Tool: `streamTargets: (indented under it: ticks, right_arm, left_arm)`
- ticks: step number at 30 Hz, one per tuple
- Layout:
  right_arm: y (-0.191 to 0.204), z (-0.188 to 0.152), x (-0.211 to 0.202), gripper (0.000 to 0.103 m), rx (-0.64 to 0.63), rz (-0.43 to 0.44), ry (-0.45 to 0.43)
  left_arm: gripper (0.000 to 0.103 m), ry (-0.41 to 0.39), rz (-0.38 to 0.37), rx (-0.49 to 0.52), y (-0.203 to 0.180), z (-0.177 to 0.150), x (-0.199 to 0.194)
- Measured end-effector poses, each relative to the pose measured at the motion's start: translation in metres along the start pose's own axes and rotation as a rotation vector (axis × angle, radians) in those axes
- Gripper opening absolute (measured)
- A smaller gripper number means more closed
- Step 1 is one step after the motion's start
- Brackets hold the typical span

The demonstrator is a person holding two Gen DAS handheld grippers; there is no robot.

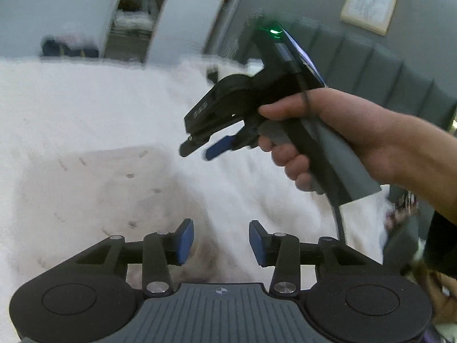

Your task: Fold clothes

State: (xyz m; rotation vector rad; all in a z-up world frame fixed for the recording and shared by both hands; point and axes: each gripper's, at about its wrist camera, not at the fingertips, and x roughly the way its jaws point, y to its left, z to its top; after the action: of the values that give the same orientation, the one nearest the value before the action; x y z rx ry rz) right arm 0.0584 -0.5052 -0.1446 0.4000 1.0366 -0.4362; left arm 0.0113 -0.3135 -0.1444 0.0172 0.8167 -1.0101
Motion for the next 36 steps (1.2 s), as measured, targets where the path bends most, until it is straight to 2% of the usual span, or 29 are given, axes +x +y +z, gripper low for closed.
streamTargets:
  ticks: [2, 3, 5, 6, 7, 9, 11, 14, 16, 20, 21, 23, 25, 27, 29, 30, 32, 33, 35, 36]
  right_arm:
    - [-0.009, -0.012, 0.012, 0.038, 0.032, 0.002, 0.016]
    - [-0.018, -0.025, 0.016, 0.038, 0.075, 0.041, 0.001]
    - [-0.019, -0.030, 0.010, 0.048, 0.071, 0.081, -0.035]
    - [-0.018, -0.031, 0.008, 0.054, 0.063, 0.094, -0.050]
    - [-0.013, -0.031, 0.003, 0.056, 0.033, 0.117, -0.072]
    - [0.000, -0.027, -0.002, 0.056, -0.008, 0.125, -0.104]
    - [0.019, -0.014, -0.018, 0.061, -0.060, 0.155, -0.168]
    - [0.048, -0.003, -0.024, 0.071, -0.111, 0.156, -0.190]
    - [0.095, 0.007, -0.024, 0.071, -0.188, 0.165, -0.157]
    - [0.177, 0.020, -0.004, 0.066, -0.276, 0.150, -0.023]
    - [0.214, 0.024, 0.009, 0.065, -0.325, 0.108, 0.019]
    - [0.254, 0.029, 0.030, 0.062, -0.351, 0.050, 0.069]
    - [0.271, 0.027, 0.053, 0.062, -0.338, 0.004, 0.128]
    - [0.288, 0.024, 0.075, 0.062, -0.326, -0.044, 0.187]
    - [0.302, 0.016, 0.096, 0.060, -0.367, -0.141, 0.213]
    - [0.304, 0.015, 0.106, 0.056, -0.375, -0.187, 0.220]
    - [0.302, 0.013, 0.115, 0.043, -0.367, -0.236, 0.220]
    - [0.298, 0.014, 0.115, 0.039, -0.343, -0.232, 0.217]
    - [0.291, 0.019, 0.108, 0.024, -0.306, -0.211, 0.209]
    - [0.284, 0.023, 0.094, 0.022, -0.256, -0.183, 0.174]
  left_arm:
    - [0.039, 0.018, 0.017, -0.021, 0.008, -0.009, 0.003]
    - [0.042, 0.004, 0.000, -0.039, 0.015, -0.013, -0.004]
    - [0.056, -0.063, -0.042, -0.098, 0.036, -0.016, -0.034]
    - [0.069, -0.101, -0.044, -0.124, 0.047, -0.013, -0.048]
    - [0.082, -0.135, -0.031, -0.147, 0.062, -0.010, -0.060]
    - [0.084, -0.195, -0.004, -0.188, 0.088, -0.003, -0.082]
    - [0.084, -0.224, 0.099, -0.237, 0.128, -0.003, -0.098]
    - [0.084, -0.196, 0.158, -0.334, 0.166, -0.014, -0.098]
    - [0.084, -0.174, 0.145, -0.380, 0.183, -0.026, -0.091]
    - [0.084, -0.148, 0.125, -0.391, 0.184, -0.043, -0.077]
    - [0.084, -0.146, 0.123, -0.397, 0.180, -0.049, -0.078]
    - [0.084, -0.129, 0.107, -0.421, 0.178, -0.059, -0.069]
    - [0.084, -0.119, 0.085, -0.445, 0.180, -0.066, -0.065]
    - [0.081, -0.114, 0.033, -0.477, 0.184, -0.070, -0.061]
    - [0.068, -0.108, -0.019, -0.498, 0.187, -0.072, -0.057]
    - [0.055, -0.098, -0.043, -0.502, 0.189, -0.073, -0.054]
    - [0.044, -0.085, -0.059, -0.508, 0.192, -0.076, -0.052]
    - [0.029, -0.081, -0.069, -0.511, 0.193, -0.079, -0.051]
    - [0.022, -0.091, -0.082, -0.507, 0.195, -0.079, -0.054]
    - [0.018, -0.099, -0.093, -0.508, 0.196, -0.079, -0.056]
